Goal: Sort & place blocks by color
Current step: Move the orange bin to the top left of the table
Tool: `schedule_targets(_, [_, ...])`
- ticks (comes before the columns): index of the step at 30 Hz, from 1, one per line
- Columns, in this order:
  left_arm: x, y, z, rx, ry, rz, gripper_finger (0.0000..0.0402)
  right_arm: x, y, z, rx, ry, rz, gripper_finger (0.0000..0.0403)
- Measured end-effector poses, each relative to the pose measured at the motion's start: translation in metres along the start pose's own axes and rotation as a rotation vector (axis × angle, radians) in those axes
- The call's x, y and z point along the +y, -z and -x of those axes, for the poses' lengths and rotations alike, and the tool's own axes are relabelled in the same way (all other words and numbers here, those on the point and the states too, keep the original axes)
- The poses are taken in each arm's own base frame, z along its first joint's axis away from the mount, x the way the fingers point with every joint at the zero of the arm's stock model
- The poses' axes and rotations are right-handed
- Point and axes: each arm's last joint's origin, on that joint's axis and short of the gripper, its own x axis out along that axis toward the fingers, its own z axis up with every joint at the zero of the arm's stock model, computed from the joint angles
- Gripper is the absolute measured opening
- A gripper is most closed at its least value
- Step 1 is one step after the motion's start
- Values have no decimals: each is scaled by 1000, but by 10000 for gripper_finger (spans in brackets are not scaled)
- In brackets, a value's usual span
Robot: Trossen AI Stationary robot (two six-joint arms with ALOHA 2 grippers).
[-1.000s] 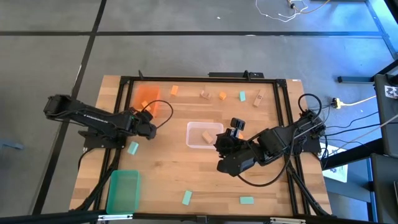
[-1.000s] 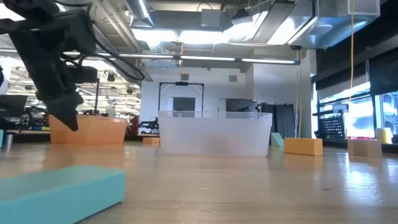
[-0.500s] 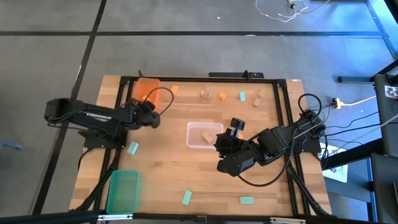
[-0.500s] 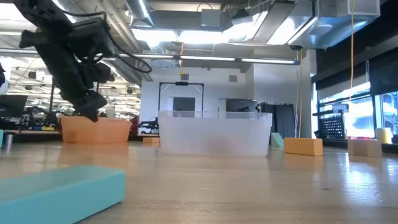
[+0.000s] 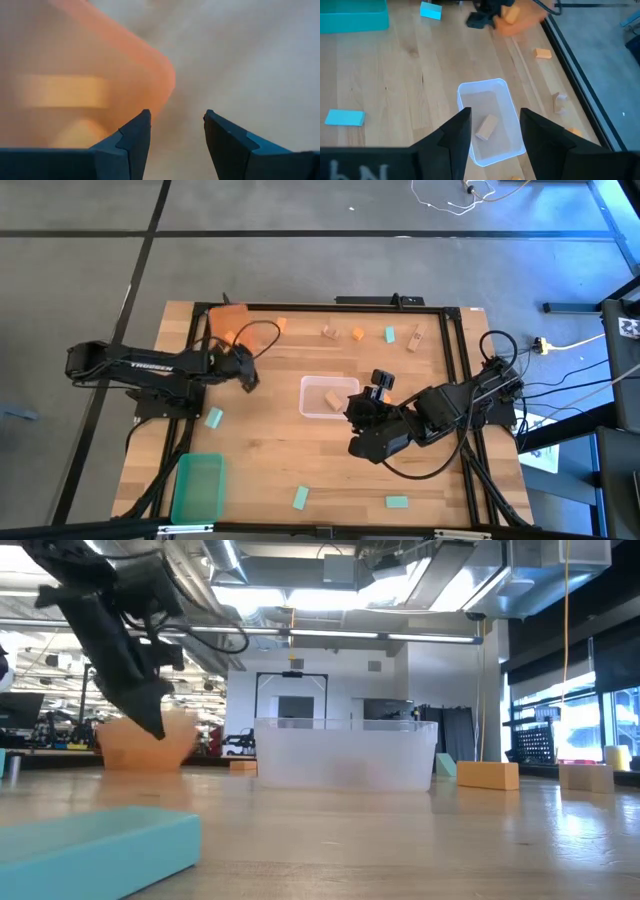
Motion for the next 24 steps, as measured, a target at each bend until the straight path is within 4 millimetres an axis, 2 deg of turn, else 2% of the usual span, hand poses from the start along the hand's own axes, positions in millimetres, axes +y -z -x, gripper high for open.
schedule_targets(4, [-5, 2, 22, 74, 142, 52, 172, 0, 0, 0, -1, 0, -1, 168])
schedule_targets(7, [-5, 4, 39, 127, 147, 45, 172, 0, 0, 0, -2, -1, -1, 168])
schedule_targets(10, [-4, 1, 54, 106, 115, 18, 172, 0, 0, 0, -3, -1, -2, 168])
schedule_targets(18, [-2, -6, 69, 35, 24, -29, 172, 0, 0, 0, -4, -2, -8, 168])
schedule_targets(24, [-10, -14, 85, 55, 152, -54, 172, 1, -2, 0, -15, -8, -18, 168])
